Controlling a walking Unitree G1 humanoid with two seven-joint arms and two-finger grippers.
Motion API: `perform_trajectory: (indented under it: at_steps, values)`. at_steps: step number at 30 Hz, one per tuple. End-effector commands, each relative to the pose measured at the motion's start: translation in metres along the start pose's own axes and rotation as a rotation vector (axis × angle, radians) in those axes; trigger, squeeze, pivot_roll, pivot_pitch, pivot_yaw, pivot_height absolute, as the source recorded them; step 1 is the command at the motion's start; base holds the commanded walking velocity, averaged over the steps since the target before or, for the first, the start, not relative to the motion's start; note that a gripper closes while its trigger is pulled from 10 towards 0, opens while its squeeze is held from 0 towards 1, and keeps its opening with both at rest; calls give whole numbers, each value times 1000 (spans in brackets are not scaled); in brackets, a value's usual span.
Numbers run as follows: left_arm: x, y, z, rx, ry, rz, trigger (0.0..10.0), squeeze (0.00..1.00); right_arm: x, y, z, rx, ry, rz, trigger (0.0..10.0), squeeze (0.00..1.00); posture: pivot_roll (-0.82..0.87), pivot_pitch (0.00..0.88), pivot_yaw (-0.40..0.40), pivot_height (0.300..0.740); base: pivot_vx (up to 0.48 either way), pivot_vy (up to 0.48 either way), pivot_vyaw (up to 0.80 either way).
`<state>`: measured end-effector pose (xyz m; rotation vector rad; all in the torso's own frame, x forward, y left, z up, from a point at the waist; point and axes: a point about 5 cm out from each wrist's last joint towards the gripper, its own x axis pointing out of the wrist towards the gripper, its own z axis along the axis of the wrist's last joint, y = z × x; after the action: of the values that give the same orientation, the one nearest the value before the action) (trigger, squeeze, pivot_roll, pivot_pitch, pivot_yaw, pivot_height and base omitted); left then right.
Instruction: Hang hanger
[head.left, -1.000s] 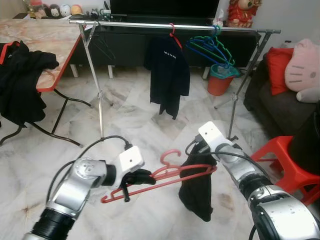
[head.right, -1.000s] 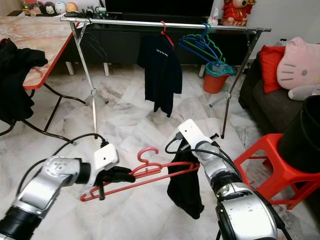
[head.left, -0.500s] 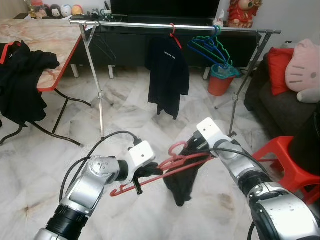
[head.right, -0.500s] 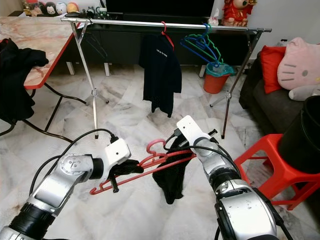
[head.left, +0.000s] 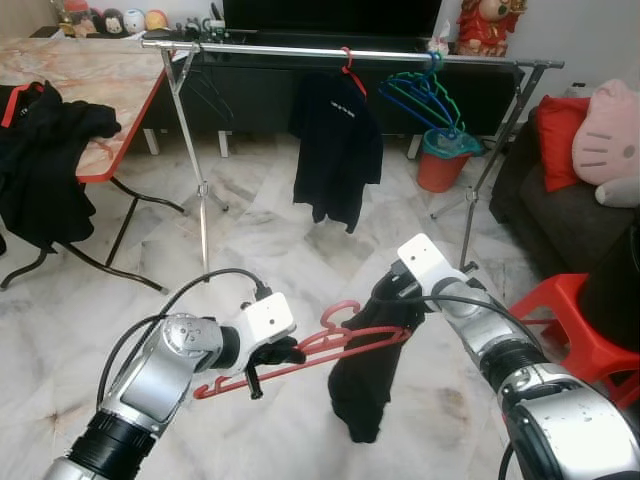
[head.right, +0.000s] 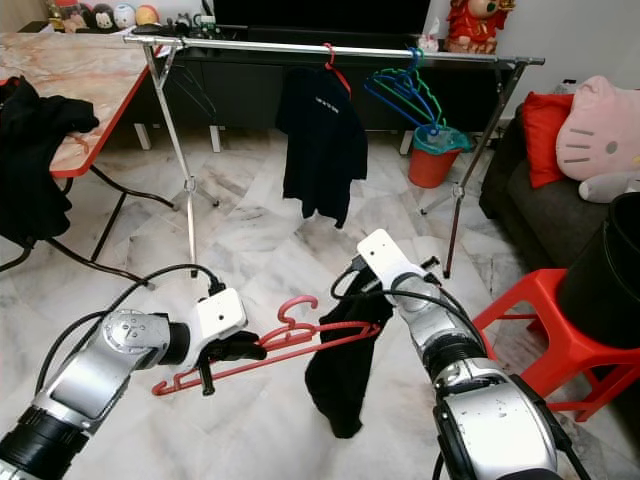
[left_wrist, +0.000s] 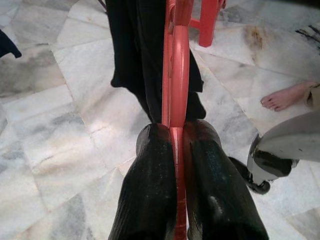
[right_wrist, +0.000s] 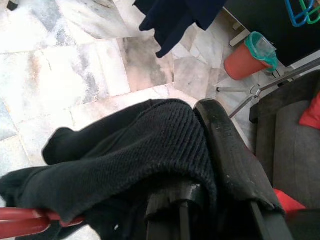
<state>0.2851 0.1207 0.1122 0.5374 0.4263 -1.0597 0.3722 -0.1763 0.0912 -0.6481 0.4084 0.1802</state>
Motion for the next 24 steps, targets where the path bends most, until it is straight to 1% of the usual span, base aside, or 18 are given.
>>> perform_trajectory:
  at_steps: [1, 9, 11, 15, 16, 22, 23, 24]
  values:
    - [0, 4, 7, 21, -25, 21, 10000, 0, 1, -10, 16, -8, -45, -23, 10000, 0, 18, 0, -110, 740, 0, 0, 0]
    - [4, 13, 13, 35, -53, 135, 10000, 0, 1, -8, 21, -7, -58, -10, 10000, 0, 17, 0, -116, 740, 0, 0, 0]
    - [7, 18, 15, 11, -71, 187, 10000, 0, 1, -9, 21, -1, -58, -12, 10000, 0, 17, 0, -117, 740, 0, 0, 0]
    - [9, 20, 15, -2, -79, 219, 10000, 0, 1, -10, 19, 5, -52, -15, 10000, 0, 15, 0, -116, 740, 0, 0, 0]
    - [11, 20, 16, -17, -95, 224, 10000, 0, 0, -10, 18, 6, -50, -16, 10000, 0, 16, 0, -118, 740, 0, 0, 0]
    - [12, 13, 20, -42, -130, 162, 10000, 0, 0, -11, 15, 4, -44, -17, 10000, 0, 16, 0, -118, 740, 0, 0, 0]
    - [12, 8, 23, -32, -142, 120, 10000, 0, 0, -11, 15, 6, -44, -18, 10000, 0, 16, 0, -118, 740, 0, 0, 0]
    - [12, 7, 24, -26, -151, 109, 10000, 0, 0, -11, 15, 7, -44, -20, 10000, 0, 16, 0, -118, 740, 0, 0, 0]
